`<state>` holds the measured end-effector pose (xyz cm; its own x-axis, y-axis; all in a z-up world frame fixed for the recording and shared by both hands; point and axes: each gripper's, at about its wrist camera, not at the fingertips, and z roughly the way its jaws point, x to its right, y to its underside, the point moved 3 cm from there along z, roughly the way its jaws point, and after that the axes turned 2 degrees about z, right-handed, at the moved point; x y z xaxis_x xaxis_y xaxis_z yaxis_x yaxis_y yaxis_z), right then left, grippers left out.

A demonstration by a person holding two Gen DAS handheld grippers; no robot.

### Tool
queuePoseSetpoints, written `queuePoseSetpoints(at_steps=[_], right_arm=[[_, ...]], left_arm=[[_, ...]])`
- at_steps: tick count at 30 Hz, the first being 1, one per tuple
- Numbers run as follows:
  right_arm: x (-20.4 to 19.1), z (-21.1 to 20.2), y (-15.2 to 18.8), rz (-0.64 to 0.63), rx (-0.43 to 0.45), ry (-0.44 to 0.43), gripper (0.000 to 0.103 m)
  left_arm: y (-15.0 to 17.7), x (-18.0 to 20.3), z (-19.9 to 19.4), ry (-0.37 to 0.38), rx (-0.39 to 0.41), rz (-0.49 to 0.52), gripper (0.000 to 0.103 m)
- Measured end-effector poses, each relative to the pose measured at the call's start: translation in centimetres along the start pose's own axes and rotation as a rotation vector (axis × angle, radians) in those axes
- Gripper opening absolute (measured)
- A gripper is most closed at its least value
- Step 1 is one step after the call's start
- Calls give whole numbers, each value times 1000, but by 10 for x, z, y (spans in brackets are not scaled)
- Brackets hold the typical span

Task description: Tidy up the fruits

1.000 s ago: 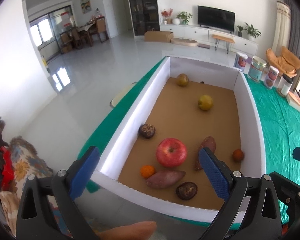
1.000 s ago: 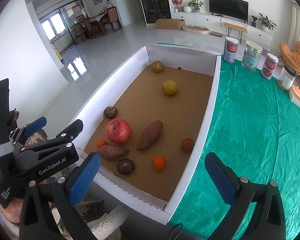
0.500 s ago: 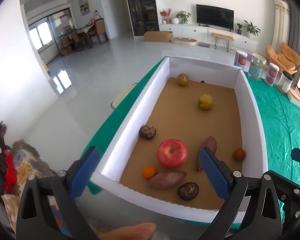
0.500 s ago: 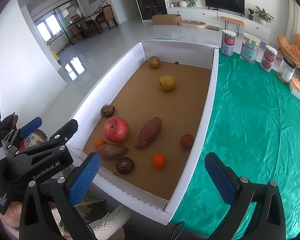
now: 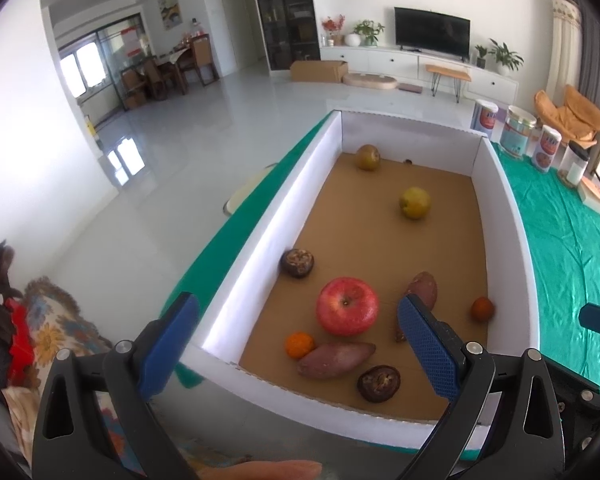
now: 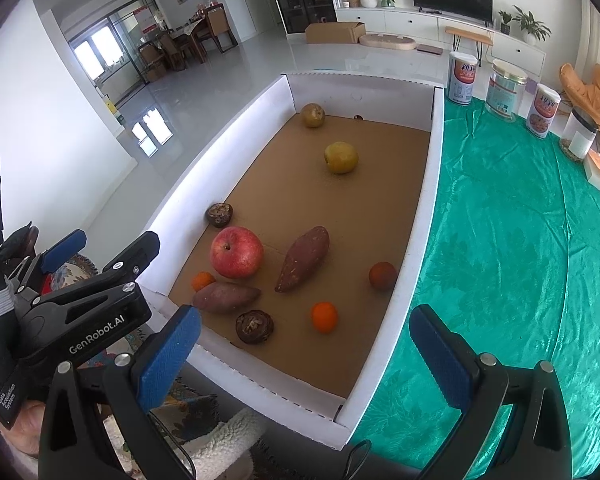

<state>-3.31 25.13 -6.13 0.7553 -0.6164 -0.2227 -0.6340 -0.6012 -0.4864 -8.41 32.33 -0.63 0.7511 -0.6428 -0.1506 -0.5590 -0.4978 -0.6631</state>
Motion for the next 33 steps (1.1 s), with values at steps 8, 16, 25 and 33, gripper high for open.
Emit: queuePoseSetpoints(at_steps=[8, 16, 25, 33], right_arm=[[-2, 0, -3, -8, 4, 16, 103], [-7, -1, -5, -46, 17, 57, 103], [-6, 0, -6, -49, 11, 64, 103], [-5, 1, -6, -45, 12, 66, 103]], left_arm=[[-1, -1, 1, 2, -3, 1, 100], [-1, -3, 3, 12, -7, -2, 100], [-1, -2, 6, 18, -13, 0, 100], [0, 0, 4, 42, -12, 5, 100]])
